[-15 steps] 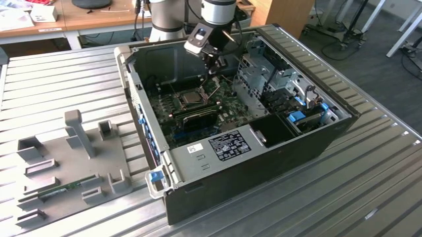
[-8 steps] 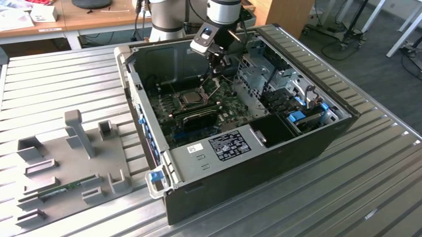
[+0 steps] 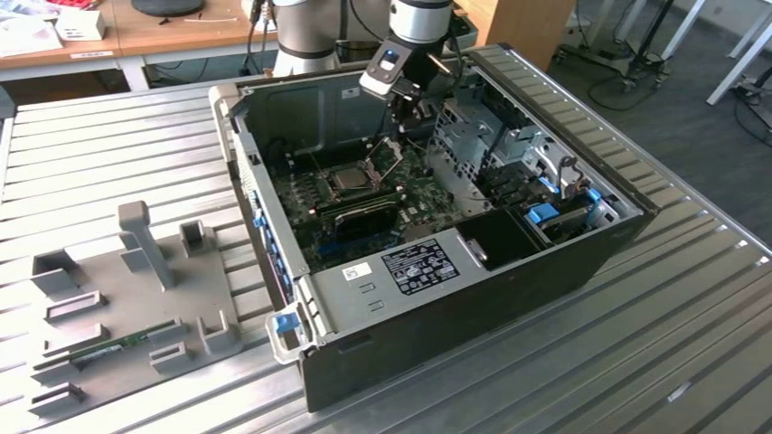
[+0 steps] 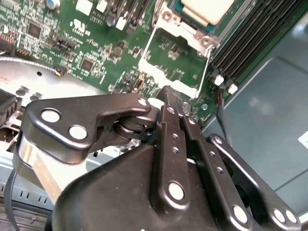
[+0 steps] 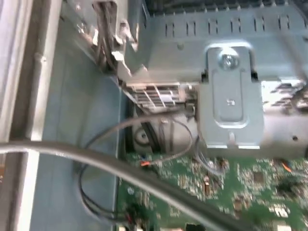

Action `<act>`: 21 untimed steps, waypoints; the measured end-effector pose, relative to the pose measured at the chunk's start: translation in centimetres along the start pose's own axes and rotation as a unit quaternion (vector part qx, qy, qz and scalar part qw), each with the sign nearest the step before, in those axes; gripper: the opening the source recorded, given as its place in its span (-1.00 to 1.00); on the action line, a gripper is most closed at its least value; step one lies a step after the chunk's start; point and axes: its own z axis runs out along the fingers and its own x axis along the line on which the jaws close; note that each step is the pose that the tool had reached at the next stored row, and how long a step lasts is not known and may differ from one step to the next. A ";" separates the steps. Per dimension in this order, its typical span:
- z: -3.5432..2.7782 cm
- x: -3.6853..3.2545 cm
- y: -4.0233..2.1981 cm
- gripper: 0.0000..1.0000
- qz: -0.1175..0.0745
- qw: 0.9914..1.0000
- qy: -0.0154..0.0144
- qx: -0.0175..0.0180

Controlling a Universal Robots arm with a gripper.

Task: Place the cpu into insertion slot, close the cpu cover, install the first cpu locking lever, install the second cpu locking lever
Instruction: 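Close the cpu cover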

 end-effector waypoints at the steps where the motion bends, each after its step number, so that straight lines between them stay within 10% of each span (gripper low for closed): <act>1: 0.01 0.00 0.20 -0.79 0.000 1.000 0.000 0.000; 21: 0.37 -0.01 0.92 -0.79 0.000 1.000 0.000 0.000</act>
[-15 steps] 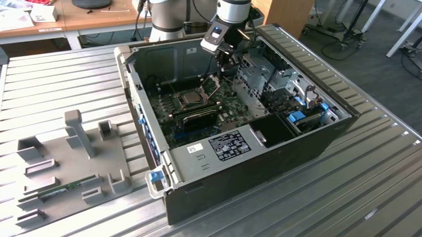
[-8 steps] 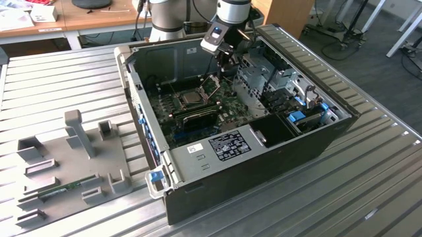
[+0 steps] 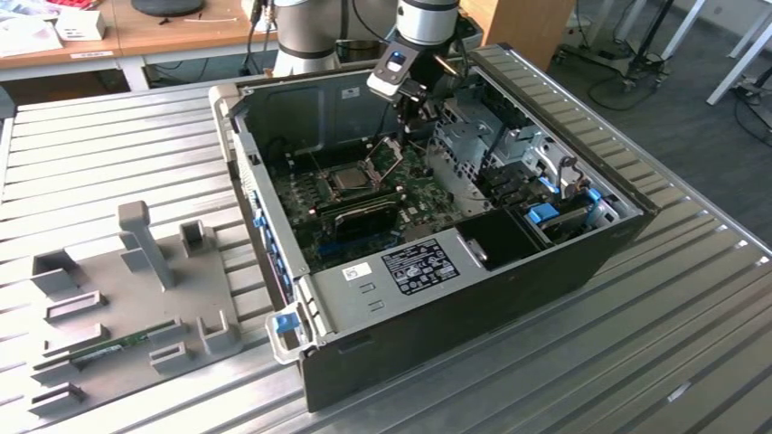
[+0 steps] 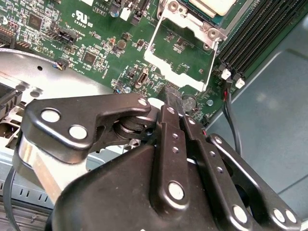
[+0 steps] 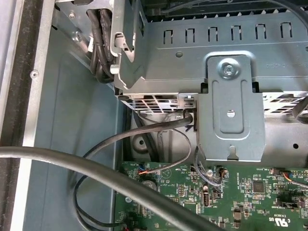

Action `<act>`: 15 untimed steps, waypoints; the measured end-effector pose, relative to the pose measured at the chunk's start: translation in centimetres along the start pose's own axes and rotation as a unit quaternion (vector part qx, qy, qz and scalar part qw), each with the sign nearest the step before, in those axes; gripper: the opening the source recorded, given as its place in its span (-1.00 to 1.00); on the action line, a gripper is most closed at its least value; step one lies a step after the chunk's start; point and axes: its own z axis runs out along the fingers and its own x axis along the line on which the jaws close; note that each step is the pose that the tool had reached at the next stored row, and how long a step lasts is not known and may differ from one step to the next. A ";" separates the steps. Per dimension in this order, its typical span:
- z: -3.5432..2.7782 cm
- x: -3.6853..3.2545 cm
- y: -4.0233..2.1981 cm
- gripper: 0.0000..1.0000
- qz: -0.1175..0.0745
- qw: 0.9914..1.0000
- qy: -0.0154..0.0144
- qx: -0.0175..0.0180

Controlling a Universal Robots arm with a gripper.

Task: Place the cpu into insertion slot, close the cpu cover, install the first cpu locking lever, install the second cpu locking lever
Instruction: 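Close the cpu cover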

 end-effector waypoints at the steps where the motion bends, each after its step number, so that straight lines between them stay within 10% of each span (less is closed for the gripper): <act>1: 0.02 0.00 0.11 -0.79 0.000 1.000 0.000 0.000; 15: 0.34 -0.01 0.42 -0.79 0.000 1.000 0.000 0.000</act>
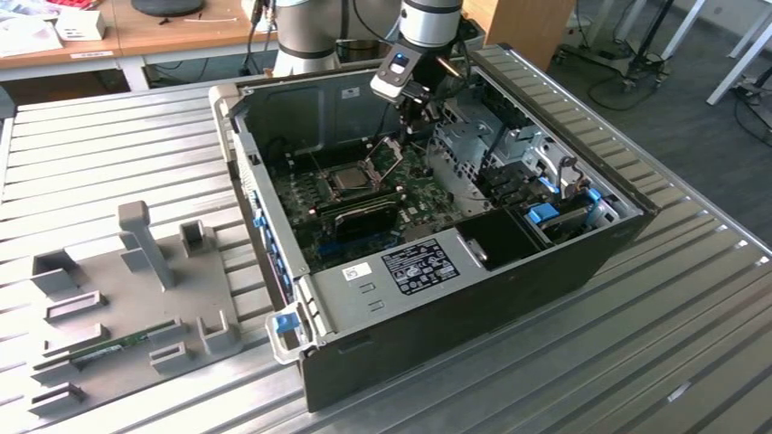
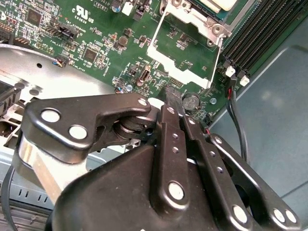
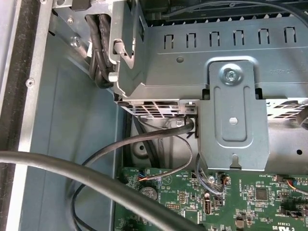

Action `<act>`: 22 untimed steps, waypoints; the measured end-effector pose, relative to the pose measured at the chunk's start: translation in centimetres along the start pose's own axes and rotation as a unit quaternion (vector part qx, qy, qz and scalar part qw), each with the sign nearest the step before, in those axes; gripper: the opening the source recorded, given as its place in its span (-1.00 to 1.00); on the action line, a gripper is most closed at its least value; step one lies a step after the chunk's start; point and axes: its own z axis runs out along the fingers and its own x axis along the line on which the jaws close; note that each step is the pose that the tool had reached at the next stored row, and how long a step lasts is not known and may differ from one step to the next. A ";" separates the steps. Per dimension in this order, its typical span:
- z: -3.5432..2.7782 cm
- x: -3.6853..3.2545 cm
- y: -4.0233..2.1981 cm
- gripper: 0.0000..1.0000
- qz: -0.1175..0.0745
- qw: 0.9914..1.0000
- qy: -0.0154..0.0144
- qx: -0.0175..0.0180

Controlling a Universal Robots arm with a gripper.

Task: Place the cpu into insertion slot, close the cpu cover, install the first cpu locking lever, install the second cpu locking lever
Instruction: 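Close the cpu cover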

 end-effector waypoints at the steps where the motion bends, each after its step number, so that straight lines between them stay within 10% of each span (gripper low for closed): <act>1: 0.00 0.00 0.00 -0.79 0.000 1.000 0.000 0.000; 22: 0.62 -0.02 -0.45 -0.79 0.000 1.000 0.000 0.000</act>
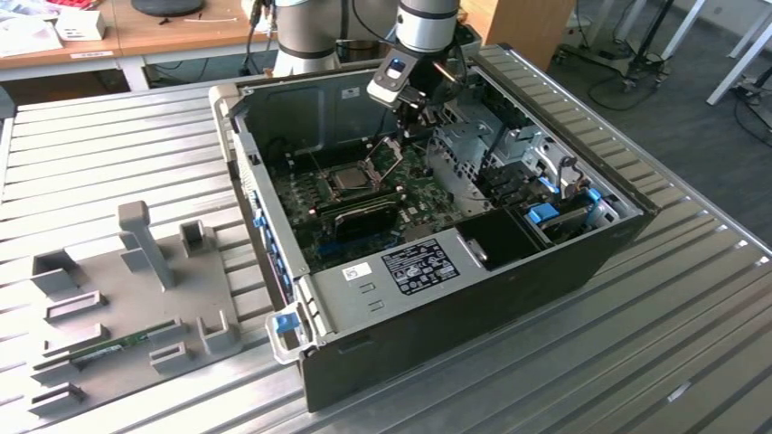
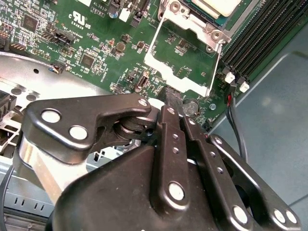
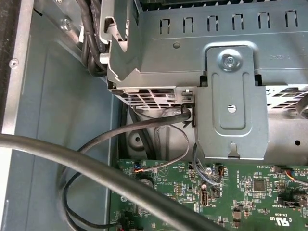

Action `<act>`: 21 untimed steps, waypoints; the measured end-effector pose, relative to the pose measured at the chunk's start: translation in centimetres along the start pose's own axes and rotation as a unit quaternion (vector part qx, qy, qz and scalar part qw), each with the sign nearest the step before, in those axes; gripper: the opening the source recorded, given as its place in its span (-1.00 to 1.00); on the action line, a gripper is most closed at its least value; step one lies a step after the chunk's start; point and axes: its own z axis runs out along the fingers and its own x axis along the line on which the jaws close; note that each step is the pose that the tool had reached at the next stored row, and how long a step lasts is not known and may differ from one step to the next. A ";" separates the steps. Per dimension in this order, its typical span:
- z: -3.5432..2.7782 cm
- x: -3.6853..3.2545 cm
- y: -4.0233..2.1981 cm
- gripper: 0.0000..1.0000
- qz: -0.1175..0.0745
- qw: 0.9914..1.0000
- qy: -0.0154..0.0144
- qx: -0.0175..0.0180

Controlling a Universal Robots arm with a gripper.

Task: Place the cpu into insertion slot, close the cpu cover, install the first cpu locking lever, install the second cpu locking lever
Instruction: 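Close the cpu cover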

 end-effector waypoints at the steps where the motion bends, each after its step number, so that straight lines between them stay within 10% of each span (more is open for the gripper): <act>1: 0.00 0.00 0.00 -0.79 0.000 1.000 0.000 0.000; 8: -0.04 0.00 -0.96 -0.79 0.000 1.000 0.000 -0.001; 21: -0.21 0.00 -5.05 -0.79 0.001 1.000 0.000 -0.013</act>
